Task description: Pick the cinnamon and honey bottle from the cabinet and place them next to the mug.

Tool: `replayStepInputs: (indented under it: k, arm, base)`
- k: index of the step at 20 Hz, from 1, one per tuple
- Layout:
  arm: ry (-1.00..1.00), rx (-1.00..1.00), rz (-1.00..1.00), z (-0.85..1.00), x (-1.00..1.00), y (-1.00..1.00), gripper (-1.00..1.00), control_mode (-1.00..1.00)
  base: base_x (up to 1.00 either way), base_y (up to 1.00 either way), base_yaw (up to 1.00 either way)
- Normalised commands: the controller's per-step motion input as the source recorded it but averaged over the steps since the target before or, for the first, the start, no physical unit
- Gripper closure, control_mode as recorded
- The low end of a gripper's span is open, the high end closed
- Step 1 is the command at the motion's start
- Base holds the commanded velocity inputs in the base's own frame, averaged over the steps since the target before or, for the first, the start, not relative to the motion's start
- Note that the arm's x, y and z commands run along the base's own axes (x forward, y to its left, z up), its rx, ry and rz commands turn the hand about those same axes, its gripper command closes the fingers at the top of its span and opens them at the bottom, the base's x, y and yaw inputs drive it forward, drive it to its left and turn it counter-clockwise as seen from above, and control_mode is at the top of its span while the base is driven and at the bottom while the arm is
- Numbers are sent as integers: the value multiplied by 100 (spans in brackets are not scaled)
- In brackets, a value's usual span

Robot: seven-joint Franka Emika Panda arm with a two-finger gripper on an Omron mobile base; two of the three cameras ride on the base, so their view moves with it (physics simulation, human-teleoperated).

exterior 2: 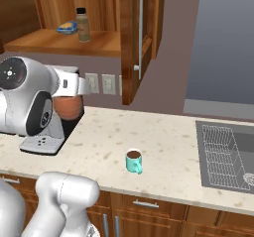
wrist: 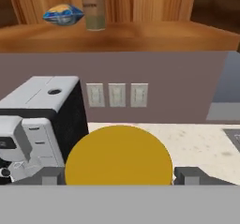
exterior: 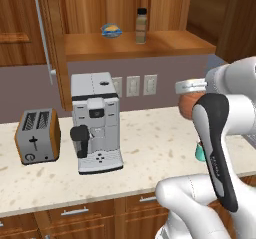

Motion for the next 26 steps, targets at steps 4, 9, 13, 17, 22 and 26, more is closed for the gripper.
replayStepInputs:
  k: [4,9,13,17,22,26]
  arm:
    - [8,0,-10,-51,34,0,100,-100]
    - [8,0,-10,-46,63,-3,100,-100]
    - [9,0,-8,-35,78,-11,100,-100]
    - [8,0,-12,-32,73,-6,100,-100]
    - [5,0,-14,-22,48,-1,100,-100]
    - [2,1,-14,-15,12,0,100,-100]
  base:
    - [0,0,0]
    - [0,0,0]
    - [0,0,0]
    - [0,0,0]
    - [0,0,0]
    - [0,0,0]
